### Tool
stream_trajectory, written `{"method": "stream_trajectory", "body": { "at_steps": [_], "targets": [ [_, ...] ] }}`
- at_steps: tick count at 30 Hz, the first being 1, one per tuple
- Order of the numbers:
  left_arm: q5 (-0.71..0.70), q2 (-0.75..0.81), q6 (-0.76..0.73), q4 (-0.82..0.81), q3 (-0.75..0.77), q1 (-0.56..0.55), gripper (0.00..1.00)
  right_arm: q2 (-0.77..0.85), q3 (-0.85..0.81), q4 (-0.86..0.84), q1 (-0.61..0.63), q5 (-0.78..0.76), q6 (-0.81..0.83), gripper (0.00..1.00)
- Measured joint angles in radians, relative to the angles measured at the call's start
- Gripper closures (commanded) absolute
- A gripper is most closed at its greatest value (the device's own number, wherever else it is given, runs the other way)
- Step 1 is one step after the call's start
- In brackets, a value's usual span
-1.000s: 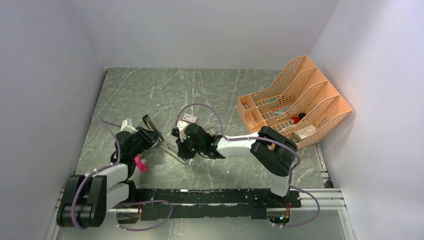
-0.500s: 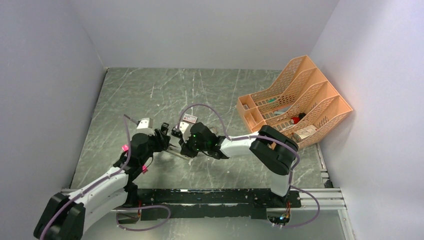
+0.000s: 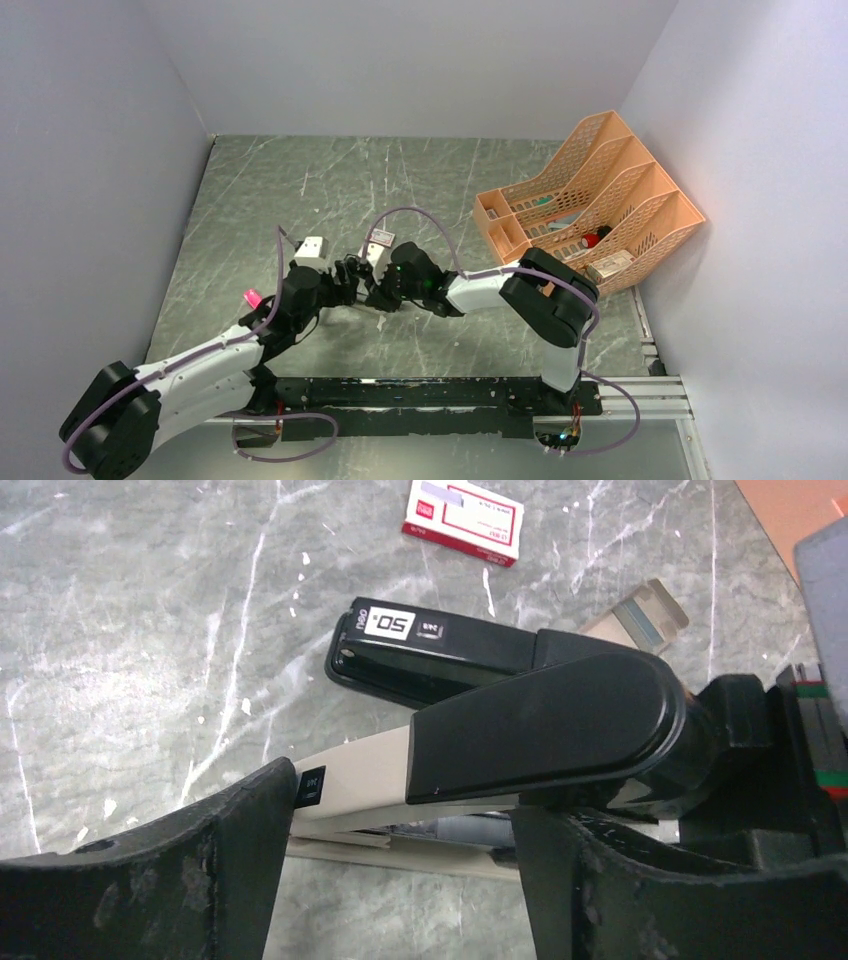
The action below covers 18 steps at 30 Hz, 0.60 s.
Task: Load the staples into the stapler
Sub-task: Close the stapler at the center of the board.
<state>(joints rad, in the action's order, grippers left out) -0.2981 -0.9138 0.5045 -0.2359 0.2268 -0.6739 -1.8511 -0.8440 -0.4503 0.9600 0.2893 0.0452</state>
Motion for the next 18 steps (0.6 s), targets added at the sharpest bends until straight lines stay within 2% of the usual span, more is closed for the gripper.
{"method": "stream_trajectory", "body": {
  "at_steps": [3,4,7,12,18],
  "targets": [
    [0.003,0.022,0.001,0.058,0.017,-0.014,0.16,0.0,0.003,-0.003,-0.006,0.018,0.02,0.86],
    [0.009,0.034,0.003,0.081,0.023,-0.016,0.1,0.0,0.003,-0.001,-0.009,0.025,0.028,0.8],
    [0.044,0.073,0.023,0.15,0.037,-0.021,0.07,0.004,0.004,0.006,-0.017,0.022,0.049,0.7],
    [0.171,0.143,0.073,0.269,0.066,-0.048,0.07,0.016,0.011,0.021,-0.056,-0.026,0.083,0.64],
    [0.196,0.246,0.072,0.399,0.138,-0.05,0.06,0.059,0.014,0.102,-0.066,-0.06,0.118,0.61]
  ]
}}
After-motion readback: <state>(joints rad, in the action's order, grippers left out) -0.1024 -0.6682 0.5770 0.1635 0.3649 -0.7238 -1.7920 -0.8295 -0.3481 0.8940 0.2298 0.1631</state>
